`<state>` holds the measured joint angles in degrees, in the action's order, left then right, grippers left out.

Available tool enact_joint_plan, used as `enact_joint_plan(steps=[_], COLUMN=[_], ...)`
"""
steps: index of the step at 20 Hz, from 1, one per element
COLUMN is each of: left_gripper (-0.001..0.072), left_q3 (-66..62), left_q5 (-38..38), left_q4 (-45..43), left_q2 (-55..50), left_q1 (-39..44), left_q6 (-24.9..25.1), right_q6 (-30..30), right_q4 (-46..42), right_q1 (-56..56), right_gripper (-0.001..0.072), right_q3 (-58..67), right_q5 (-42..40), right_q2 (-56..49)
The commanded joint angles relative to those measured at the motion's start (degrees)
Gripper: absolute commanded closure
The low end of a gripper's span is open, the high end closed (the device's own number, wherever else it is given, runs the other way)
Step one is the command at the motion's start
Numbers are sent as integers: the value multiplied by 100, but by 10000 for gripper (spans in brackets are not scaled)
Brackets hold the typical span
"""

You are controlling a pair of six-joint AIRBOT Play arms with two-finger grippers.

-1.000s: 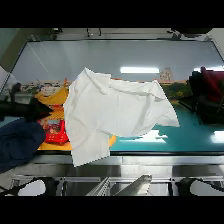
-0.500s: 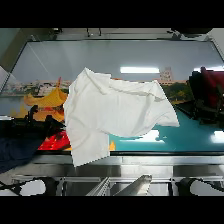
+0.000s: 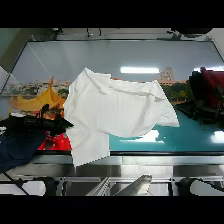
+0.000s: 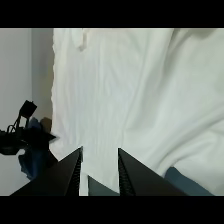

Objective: Fold the shirts.

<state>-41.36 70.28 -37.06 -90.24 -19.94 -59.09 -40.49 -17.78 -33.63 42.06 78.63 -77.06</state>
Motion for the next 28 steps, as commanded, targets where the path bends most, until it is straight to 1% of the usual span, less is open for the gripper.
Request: enact_joint_plan(steps=[1,2,3,4,5,8,11,12,14,17,21,23,26,28], left_gripper=[711,710,710,710,710,710,711,712,712,711,711,711,711,711], left_q3=[-297,-407,-527,-632,-715,-859,-1084,-1113,-1104,-1104,-1102,-1104,-1102,-1104], left_q5=[61,109,195,251,330,680,1132,1086,756,455,450,455,463,476], left_q4=[-107,-131,-140,-142,-144,-140,-59,-74,-94,-94,-98,-101,-271,-361], left_q2=[-186,-184,-181,-181,-181,-179,-129,-24,295,660,732,732,732,732], left_q1=[483,514,514,490,444,262,129,109,109,109,111,109,109,109], left_q6=[37,33,31,24,9,-22,-55,-55,-55,-151,-149,-144,-146,-149], right_q6=[-2,-9,-52,-160,-273,-289,-284,-286,-289,-289,-337,-579,-695,-693], right_q4=[-42,-96,-175,-332,-549,-1117,-1364,-1464,-1631,-1633,-1770,-2024,-2409,-2413], right_q1=[-120,-243,-374,-503,-573,-616,-614,-601,-509,-195,568,866,925,850], right_gripper=[435,433,387,268,247,248,249,249,250,250,250,250,251,251], right_q3=[4,4,4,4,4,4,7,17,50,212,280,280,278,280], right_q5=[-31,-105,-236,-448,-704,-1233,-1388,-1390,-1438,-1414,-1235,-1023,-608,-590], right_q2=[0,-4,-11,-26,-48,-197,-470,-588,-841,-1211,-1320,-1320,-1320,-1318])
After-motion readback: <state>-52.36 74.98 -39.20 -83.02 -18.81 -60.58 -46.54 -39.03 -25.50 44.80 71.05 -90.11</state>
